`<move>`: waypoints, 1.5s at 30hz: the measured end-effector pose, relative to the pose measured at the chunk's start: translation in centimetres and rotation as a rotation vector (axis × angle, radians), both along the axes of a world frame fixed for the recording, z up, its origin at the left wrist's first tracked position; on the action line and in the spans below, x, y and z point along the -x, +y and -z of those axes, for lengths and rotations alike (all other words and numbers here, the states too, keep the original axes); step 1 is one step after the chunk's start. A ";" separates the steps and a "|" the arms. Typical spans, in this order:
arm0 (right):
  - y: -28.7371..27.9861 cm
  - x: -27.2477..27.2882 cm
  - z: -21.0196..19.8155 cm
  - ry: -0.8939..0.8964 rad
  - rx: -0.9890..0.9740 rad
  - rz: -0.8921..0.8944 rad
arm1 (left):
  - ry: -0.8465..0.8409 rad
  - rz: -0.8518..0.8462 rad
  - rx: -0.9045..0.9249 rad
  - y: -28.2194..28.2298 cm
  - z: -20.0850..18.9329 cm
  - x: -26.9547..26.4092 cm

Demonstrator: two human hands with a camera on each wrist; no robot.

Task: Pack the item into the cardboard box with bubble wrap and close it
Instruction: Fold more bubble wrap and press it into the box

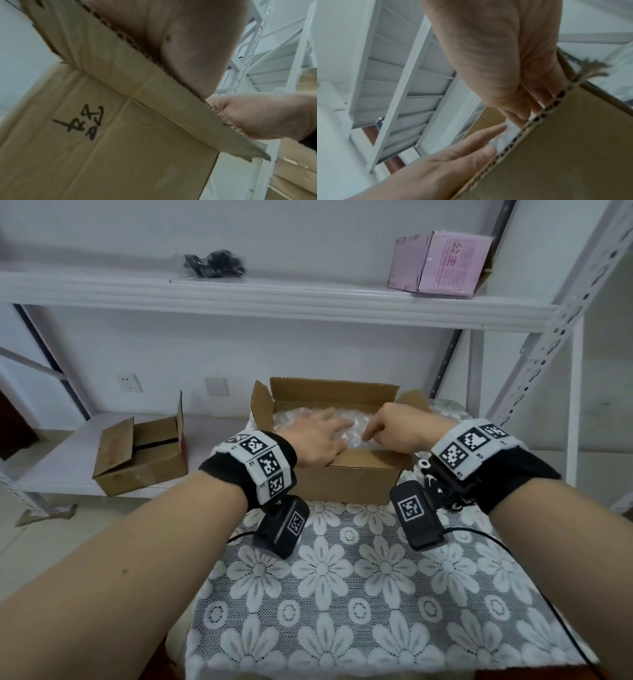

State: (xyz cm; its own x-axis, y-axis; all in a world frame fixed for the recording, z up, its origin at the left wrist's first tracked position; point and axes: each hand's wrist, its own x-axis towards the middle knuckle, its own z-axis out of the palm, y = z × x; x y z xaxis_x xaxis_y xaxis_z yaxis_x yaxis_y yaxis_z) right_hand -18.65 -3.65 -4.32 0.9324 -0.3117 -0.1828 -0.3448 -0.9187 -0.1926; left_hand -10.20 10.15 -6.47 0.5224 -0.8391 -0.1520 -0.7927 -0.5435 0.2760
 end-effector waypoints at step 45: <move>0.8 2.4 -0.3 -0.396 -0.124 0.156 | -0.037 0.012 -0.132 1.0 -2.9 3.2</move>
State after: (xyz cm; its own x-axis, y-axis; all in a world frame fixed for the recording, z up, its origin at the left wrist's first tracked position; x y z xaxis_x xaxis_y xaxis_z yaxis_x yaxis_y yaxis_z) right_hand -21.05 -2.85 -4.06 0.8818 -0.4521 0.1340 -0.3548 -0.8233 -0.4431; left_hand -13.38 11.15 -3.56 0.5194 -0.8195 -0.2421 -0.8080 -0.5632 0.1729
